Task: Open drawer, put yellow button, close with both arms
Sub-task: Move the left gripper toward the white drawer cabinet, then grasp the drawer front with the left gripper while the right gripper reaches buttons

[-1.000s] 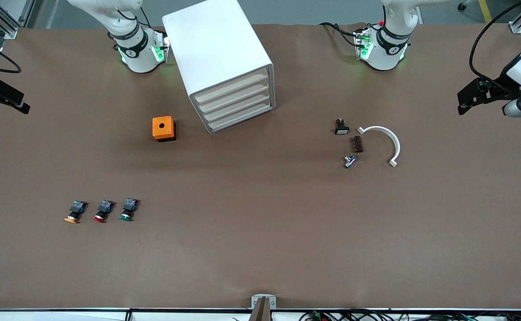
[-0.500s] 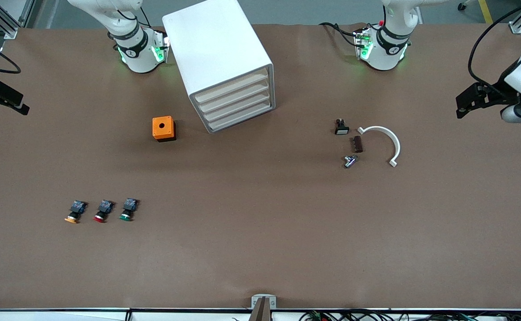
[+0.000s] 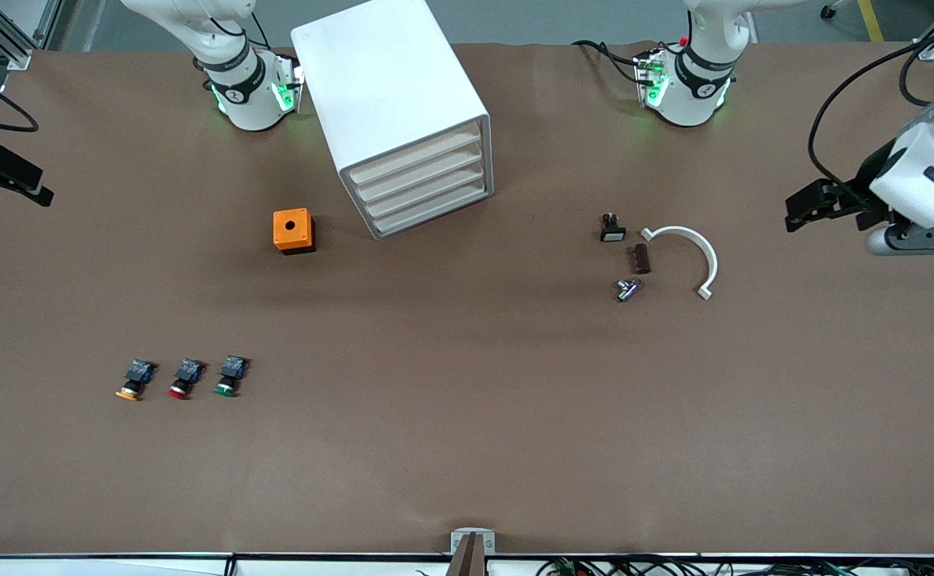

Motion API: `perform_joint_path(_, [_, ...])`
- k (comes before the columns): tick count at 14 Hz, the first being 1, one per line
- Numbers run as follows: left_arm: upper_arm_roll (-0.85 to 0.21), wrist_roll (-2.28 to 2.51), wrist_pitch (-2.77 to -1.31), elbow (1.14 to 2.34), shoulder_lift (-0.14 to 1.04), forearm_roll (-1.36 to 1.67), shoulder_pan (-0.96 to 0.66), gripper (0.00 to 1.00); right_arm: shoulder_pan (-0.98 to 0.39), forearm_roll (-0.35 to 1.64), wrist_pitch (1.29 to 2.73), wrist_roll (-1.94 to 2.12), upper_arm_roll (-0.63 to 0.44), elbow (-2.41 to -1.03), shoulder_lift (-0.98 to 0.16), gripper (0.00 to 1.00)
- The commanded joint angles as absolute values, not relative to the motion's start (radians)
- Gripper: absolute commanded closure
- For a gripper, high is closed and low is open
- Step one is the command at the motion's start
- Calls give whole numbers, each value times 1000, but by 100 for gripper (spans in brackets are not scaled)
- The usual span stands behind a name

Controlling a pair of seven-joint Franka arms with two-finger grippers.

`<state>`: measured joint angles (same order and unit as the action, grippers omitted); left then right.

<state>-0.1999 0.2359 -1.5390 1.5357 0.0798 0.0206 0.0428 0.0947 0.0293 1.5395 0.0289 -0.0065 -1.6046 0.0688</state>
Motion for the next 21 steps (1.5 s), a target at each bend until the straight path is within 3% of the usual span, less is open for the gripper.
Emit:
perform_joint_path(1, [-209, 417, -1535, 1505, 150, 54, -6, 0, 106, 46, 1545, 43, 0, -1618, 86, 0])
perform_joint_path(12, [-209, 1403, -1551, 1447, 434, 66, -342, 0, 110, 44, 1534, 37, 0, -1597, 63, 0])
perform_joint_path(15, [-209, 1671, -1551, 1447, 491, 196, -400, 0, 117, 49, 1548, 40, 0, -1589, -1, 0])
perform_joint_path(18, [-209, 1911, -1552, 1447, 540, 316, -440, 0, 150, 46, 1623, 58, -3, -1543, -144, 0])
perform_joint_path(21, [-209, 2126, -1557, 1445, 587, 484, -460, 0, 172, 8, 1689, 155, -5, -1551, -159, 0])
